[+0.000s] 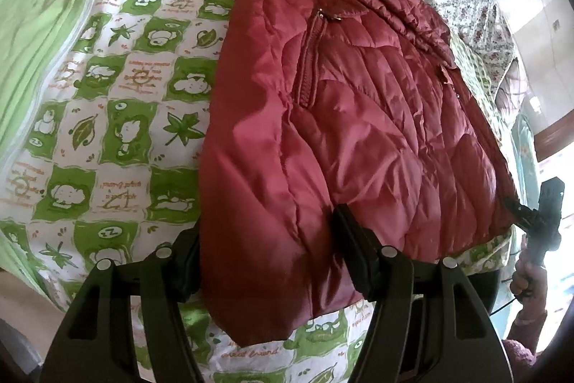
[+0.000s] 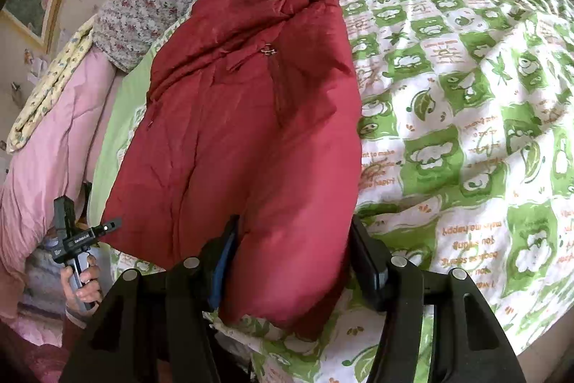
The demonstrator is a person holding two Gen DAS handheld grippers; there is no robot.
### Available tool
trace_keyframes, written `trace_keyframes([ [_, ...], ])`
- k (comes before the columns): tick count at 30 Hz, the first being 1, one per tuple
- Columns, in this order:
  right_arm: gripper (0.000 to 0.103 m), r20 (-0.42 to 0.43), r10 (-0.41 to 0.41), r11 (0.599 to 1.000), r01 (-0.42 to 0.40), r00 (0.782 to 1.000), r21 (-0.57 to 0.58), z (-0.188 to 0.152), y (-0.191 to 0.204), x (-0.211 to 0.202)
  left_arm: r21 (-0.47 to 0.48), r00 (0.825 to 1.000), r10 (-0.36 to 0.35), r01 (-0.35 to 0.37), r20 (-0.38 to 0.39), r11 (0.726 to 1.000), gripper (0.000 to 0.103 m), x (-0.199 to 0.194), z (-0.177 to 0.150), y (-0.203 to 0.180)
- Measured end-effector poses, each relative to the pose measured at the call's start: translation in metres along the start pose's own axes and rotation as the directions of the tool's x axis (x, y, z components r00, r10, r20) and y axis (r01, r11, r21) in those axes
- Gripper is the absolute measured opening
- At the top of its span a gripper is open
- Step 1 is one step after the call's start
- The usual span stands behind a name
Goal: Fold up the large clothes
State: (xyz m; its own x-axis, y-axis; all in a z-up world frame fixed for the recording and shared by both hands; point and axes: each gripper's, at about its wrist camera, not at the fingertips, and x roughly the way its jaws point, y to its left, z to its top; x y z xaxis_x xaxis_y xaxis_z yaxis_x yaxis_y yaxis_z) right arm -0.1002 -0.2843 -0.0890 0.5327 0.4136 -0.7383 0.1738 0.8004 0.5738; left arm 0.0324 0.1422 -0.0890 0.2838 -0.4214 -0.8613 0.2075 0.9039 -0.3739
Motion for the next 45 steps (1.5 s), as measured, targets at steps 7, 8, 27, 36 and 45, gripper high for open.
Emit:
trace_keyframes([
  [7,0.031,0.024,0.072,0.997,-0.072,0.997,0.005,-0.002,-0.002,-0.006,0.102,0.998,-0.007,0.001,0.055,0.995,0.028,-0.01,-0.006,-0.016],
  [8,0.029,0.029,0.08,0.997,-0.08,0.996,0.003,-0.002,-0.001,-0.007,0.107,0.998,-0.024,0.017,0.059,0.994,0.019,-0.011,-0.006,-0.018],
  [27,0.023,0.187,0.265,0.964,-0.261,0.946,-0.049,0.035,0.023,-0.043,0.165,0.953,-0.12,0.075,0.279,0.983,0.014,-0.071,0.029,-0.052],
  [36,0.023,0.283,0.288,0.958,-0.276,0.915,-0.081,0.079,0.031,-0.057,0.17,0.917,-0.13,0.069,0.378,0.983,0.015,-0.092,0.073,-0.064],
  [45,0.023,0.344,0.287,0.958,-0.272,0.894,-0.093,0.137,0.038,-0.052,0.154,0.895,-0.119,0.056,0.43,0.986,0.015,-0.095,0.125,-0.067],
])
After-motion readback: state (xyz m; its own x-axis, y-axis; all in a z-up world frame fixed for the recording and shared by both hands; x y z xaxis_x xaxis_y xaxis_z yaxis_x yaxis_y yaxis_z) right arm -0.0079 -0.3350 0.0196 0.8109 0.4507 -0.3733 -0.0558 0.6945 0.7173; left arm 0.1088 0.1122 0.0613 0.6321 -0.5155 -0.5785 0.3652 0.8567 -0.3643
